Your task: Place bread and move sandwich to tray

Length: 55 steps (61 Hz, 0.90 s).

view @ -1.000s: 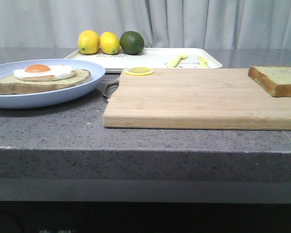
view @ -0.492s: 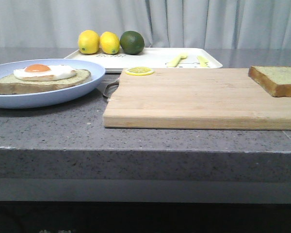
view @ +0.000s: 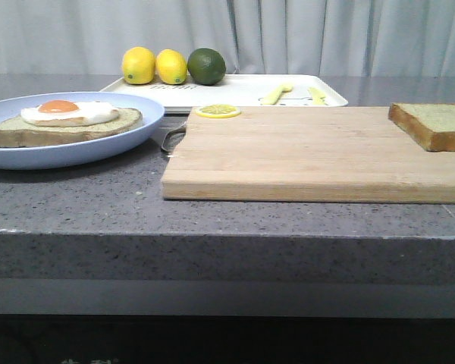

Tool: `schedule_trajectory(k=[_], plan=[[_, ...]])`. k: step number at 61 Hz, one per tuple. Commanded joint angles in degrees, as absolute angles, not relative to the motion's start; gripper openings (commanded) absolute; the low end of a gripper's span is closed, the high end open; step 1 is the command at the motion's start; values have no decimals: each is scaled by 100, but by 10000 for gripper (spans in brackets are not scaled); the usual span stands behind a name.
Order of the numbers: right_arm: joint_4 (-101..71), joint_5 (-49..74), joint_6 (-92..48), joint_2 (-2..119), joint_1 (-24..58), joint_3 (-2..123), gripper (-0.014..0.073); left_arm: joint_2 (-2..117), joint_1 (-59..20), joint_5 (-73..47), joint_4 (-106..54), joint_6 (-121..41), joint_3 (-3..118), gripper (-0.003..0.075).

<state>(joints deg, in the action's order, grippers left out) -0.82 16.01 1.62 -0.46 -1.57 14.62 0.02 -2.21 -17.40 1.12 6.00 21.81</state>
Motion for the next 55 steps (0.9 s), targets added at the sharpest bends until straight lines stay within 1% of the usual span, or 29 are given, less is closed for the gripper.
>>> schedule_trajectory(k=[1, 13, 20, 24, 39, 55], plan=[[46, 1791, 133, 189, -189, 2161, -67, 299, -230, -1855, 88, 656, 2902, -17], [79, 2869, 133, 981, -189, 3271, -67, 1234, -230, -2930, 88, 634, 4058, -17], [79, 3596, 133, 1613, -189, 3773, -67, 1791, -230, -3398, 88, 343, 4451, -17], [73, 3887, 133, 1906, -189, 3928, -67, 2028, -230, -3390, 59, 343, 4502, -17], [73, 3957, 133, 2535, -189, 3943, -67, 2530, -230, -3389, -45, 343, 4410, -17], [78, 3860, 133, 2726, -189, 3879, -67, 2868, -230, -3389, -45, 343, 4193, -17]])
